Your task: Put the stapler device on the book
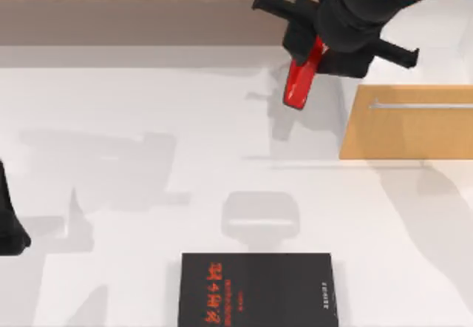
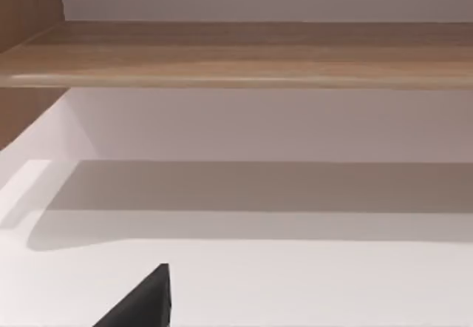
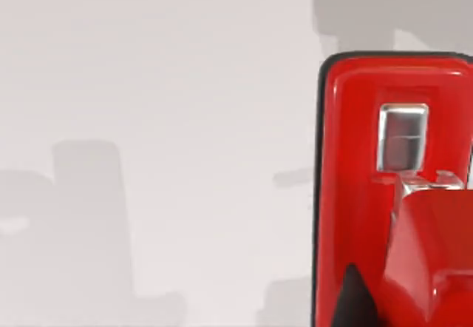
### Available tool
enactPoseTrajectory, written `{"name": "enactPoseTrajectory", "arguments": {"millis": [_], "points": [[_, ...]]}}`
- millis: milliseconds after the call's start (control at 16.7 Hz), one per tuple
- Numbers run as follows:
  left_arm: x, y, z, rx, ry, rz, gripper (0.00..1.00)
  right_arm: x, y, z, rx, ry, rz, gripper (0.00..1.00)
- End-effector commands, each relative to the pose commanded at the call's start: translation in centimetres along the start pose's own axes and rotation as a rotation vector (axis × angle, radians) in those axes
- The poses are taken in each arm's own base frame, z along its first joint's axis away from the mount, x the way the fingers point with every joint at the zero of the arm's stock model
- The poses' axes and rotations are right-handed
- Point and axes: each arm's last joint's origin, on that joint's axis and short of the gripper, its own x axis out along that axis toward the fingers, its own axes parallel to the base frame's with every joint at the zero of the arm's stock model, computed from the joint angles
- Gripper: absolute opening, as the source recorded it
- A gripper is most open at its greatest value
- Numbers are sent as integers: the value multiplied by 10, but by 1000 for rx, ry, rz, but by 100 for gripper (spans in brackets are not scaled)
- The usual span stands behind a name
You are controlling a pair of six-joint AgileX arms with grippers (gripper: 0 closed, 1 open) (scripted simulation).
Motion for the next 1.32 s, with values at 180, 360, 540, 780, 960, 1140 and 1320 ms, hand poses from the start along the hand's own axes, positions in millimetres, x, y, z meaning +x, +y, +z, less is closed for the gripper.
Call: {"name": "enactPoseTrajectory", "arguments": {"millis": [180,360,540,780,960,1140,1320], "points": [[0,0,0,0,0,0,100,14,22,-58,-44,85,-37,0],[0,0,0,0,0,0,100,29,30,-117,-112,162,-110,0],[0,0,0,0,0,0,100,39,29,-166,-187,213,-191,0],[0,0,0,0,0,0,100,44,23,-202,-255,239,-260,0],[0,0,0,0,0,0,100,45,22,-205,-261,241,-265,0],[0,0,0,0,0,0,100,46,22,-204,-256,242,-266,0],[0,0,0,0,0,0,100,55,20,-206,-258,242,-266,0]]}}
